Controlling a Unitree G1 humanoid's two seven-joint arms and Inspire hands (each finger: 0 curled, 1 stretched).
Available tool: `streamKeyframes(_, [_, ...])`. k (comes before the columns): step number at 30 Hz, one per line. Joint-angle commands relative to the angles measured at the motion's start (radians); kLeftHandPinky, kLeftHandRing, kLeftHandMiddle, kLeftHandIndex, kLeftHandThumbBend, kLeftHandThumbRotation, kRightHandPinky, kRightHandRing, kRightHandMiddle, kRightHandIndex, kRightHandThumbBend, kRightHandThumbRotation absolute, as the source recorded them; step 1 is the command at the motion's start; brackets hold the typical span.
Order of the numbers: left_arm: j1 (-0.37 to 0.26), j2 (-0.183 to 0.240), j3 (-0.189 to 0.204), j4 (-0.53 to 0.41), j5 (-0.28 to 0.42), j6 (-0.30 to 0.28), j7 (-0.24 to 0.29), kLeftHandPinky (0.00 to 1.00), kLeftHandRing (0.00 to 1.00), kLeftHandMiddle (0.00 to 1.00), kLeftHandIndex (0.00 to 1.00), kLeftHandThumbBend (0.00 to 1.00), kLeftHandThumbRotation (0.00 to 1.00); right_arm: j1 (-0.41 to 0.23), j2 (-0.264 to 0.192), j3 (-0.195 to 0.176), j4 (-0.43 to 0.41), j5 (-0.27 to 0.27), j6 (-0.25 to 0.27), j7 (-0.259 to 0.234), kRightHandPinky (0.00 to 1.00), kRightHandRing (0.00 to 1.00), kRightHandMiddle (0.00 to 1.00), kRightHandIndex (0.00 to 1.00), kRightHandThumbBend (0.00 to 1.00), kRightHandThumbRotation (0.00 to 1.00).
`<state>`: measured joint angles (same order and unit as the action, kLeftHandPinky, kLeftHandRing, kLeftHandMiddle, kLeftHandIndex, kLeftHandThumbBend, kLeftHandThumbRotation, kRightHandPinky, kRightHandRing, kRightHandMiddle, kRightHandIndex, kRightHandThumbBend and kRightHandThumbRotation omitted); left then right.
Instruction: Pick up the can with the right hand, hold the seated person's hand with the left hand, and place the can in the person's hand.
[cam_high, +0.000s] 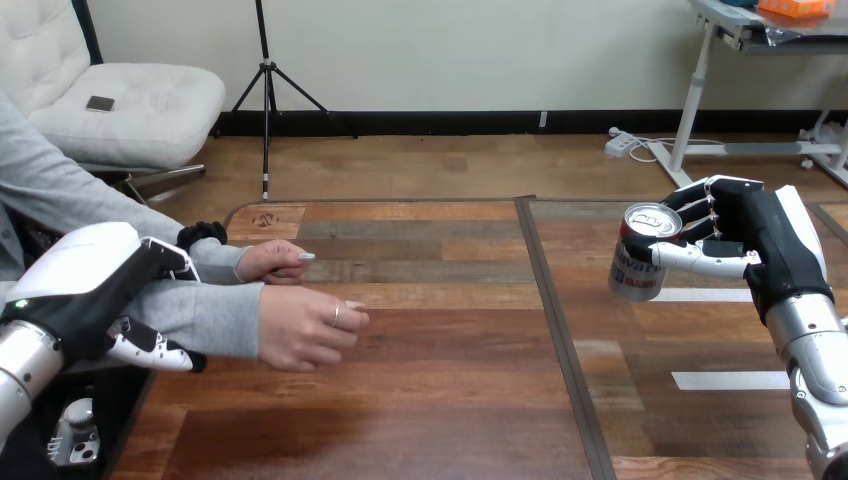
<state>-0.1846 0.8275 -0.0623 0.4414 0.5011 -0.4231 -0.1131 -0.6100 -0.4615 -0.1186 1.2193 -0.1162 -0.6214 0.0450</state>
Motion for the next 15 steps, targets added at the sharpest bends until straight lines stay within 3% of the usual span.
streamKeyframes(1, [-0.033, 0.018, 0.037, -0.062, -0.015, -0.013, 0.022, 0.32, 0.37, 0.44, 0.46, 0.78, 0.00, -0.095, -0.010, -0.010, -0.058, 0.019, -0.039, -0.003, 0.33, 0.37, 0.41, 0.45, 0.71, 0.00])
streamKeyframes(15, [-0.038, 0.011, 0.031, -0.041, -0.011, -0.048, 0.039, 0.31, 0.36, 0.43, 0.45, 0.80, 0.00, -0.095, -0.010, -0.008, -0.063, 0.016, -0.027, -0.007, 0.33, 0.37, 0.42, 0.45, 0.71, 0.00])
